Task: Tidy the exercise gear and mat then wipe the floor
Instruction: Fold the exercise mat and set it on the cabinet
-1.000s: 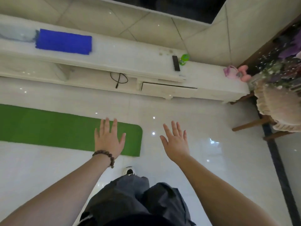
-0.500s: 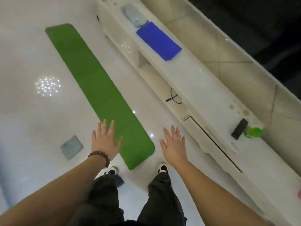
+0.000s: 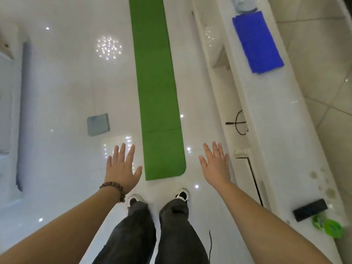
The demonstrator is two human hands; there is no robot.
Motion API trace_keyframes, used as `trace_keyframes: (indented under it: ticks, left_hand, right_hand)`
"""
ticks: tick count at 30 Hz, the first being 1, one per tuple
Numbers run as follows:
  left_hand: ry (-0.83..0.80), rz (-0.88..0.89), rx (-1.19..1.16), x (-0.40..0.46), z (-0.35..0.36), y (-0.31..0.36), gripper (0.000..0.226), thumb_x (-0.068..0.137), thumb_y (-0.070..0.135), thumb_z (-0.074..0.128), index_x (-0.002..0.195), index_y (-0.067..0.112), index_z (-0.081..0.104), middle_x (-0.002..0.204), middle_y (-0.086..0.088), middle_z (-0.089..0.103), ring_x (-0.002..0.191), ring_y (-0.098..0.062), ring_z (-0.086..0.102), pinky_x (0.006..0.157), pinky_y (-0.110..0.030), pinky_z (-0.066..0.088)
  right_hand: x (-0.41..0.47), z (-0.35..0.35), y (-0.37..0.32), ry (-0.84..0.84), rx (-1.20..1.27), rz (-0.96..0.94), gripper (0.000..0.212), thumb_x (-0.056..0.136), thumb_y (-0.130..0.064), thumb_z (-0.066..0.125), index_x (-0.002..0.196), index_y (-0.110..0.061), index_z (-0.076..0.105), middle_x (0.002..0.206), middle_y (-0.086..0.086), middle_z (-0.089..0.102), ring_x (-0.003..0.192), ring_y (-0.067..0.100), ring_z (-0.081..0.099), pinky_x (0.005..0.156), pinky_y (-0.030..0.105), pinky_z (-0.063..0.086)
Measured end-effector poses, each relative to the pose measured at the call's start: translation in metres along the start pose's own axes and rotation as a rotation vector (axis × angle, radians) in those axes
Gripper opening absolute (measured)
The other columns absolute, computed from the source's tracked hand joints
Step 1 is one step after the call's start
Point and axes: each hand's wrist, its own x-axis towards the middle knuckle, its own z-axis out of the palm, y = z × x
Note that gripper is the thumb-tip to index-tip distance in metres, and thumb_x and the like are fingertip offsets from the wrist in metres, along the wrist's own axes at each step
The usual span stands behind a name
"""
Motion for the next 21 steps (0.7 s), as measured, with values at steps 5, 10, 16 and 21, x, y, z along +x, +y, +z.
trace_keyframes:
  ticks: [5,10,16,21]
  left_hand:
    - [-0.049,0.007,0.004,0.050,0.082,-0.034,0.072,0.096,0.047,0.037,0.154,0.025,-0.001,0.161,-0.007,-0.006,0.148,-0.026,-0.010,0.120,-0.044,0.003]
    - [-0.097,0.079,0.019,0.118,0.196,-0.075,0.075,0.096,0.046,0.040,0.153,0.026,-0.004,0.161,-0.004,-0.010,0.148,-0.024,-0.011,0.119,-0.044,0.002]
    - [-0.172,0.200,0.185,0.208,0.336,-0.122,0.077,0.095,0.046,0.039,0.152,0.029,-0.010,0.160,-0.001,-0.014,0.147,-0.023,-0.013,0.120,-0.042,0.002]
    - [-0.156,0.332,0.267,0.285,0.410,-0.148,0.082,0.094,0.034,0.047,0.150,0.034,-0.012,0.154,0.004,-0.025,0.146,-0.022,-0.018,0.119,-0.042,-0.004]
  right_hand:
    - [0.063,0.074,0.014,-0.029,-0.060,-0.040,0.054,0.102,-0.042,0.024,0.152,-0.027,0.011,0.161,0.003,0.000,0.147,0.018,-0.009,0.119,0.042,-0.004]
    - [0.136,0.185,0.042,-0.072,-0.113,-0.098,0.053,0.102,-0.041,0.025,0.152,-0.028,0.011,0.161,0.003,-0.001,0.147,0.018,-0.009,0.118,0.042,-0.005]
    - [0.233,0.316,0.079,-0.094,-0.237,-0.250,0.054,0.102,-0.041,0.029,0.152,-0.029,0.013,0.161,0.003,0.002,0.147,0.020,-0.007,0.118,0.044,-0.002]
    - [0.314,0.383,0.092,-0.109,-0.435,-0.427,0.056,0.101,-0.044,0.025,0.151,-0.034,0.002,0.160,0.000,-0.008,0.146,0.020,-0.013,0.117,0.045,-0.006]
